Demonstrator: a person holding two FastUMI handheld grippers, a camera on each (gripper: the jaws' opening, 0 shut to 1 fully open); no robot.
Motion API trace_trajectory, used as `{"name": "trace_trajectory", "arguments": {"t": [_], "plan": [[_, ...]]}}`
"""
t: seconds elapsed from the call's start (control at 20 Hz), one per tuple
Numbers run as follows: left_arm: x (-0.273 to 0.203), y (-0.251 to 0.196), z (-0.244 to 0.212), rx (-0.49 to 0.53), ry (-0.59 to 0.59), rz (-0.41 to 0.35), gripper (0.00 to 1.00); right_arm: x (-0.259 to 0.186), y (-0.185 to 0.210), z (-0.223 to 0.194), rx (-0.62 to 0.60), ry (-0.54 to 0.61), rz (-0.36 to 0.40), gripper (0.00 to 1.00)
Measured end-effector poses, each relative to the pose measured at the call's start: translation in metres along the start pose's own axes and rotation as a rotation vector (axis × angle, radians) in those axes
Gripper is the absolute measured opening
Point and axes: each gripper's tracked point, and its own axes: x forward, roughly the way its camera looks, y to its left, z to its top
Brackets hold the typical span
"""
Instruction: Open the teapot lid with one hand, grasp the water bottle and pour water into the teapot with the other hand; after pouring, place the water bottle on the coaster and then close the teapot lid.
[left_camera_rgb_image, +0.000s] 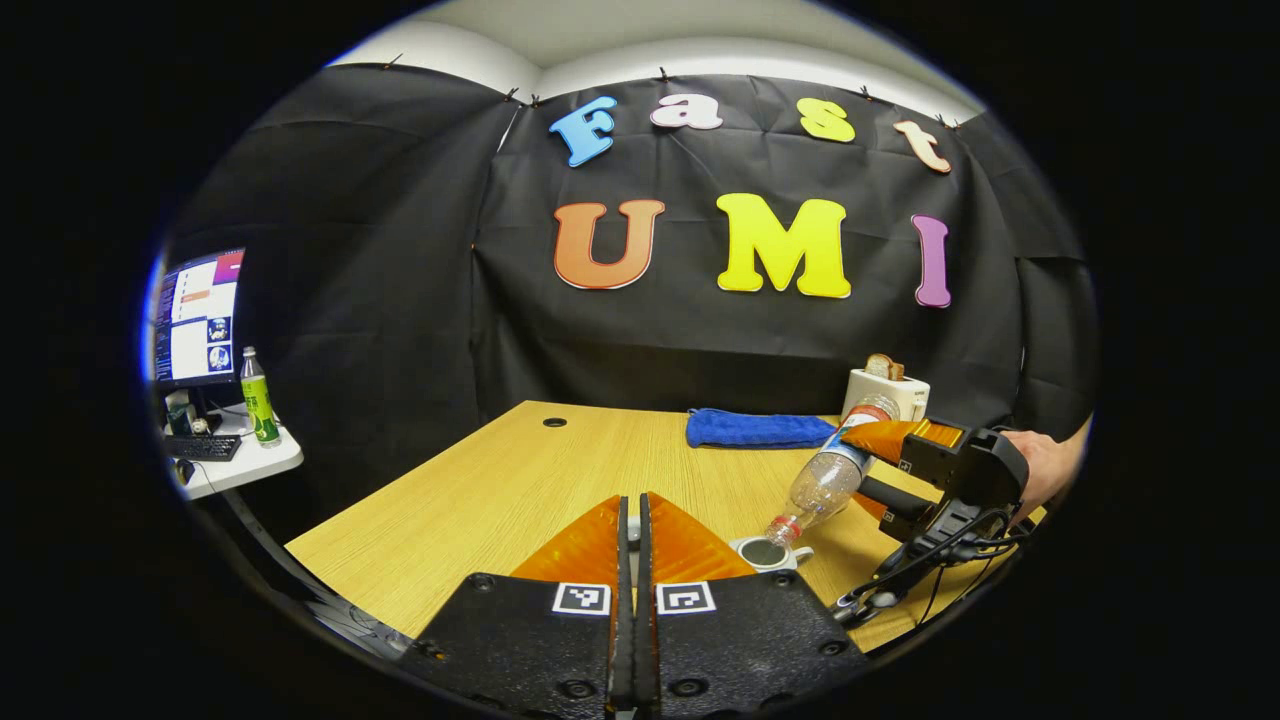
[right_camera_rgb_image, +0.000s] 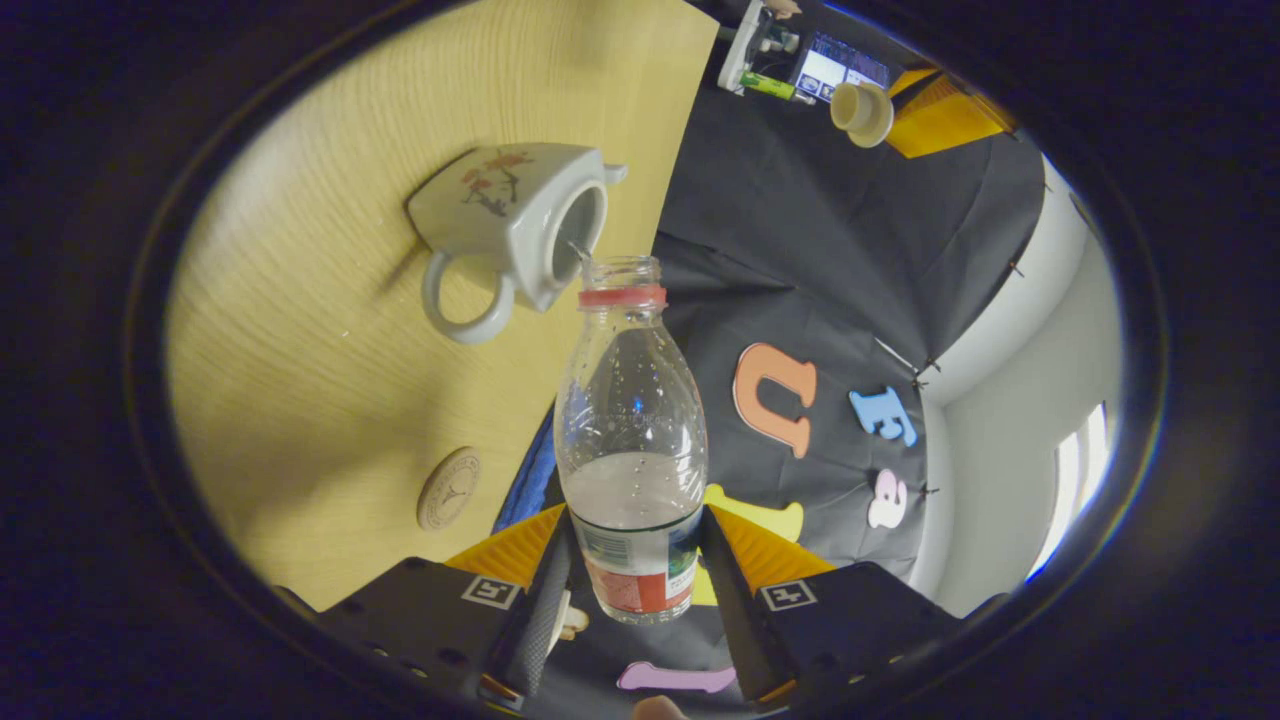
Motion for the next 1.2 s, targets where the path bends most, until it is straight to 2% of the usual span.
{"name": "trace_trajectory", "arguments": {"t": [0.25,0.7,0.95,1.2], "plan": [[-0.001,0.001,0.002,-0.008,-0.004,0.004,0.03,0.004,-0.019,0.005,-0.085,-0.021,-0.046,0.71],[-0.002,0.004,0.005,-0.022,-0.017,0.022,0.03,0.001,-0.026,0.007,-0.124,-0.036,-0.07,0.72],[-0.002,0.007,0.006,-0.018,-0.022,0.049,0.03,0.001,-0.007,0.0,0.075,0.0,0.02,0.71],[-0.002,0.0,0.008,0.0,-0.028,0.044,0.03,-0.01,0.018,-0.005,0.362,0.05,0.149,0.73]]}}
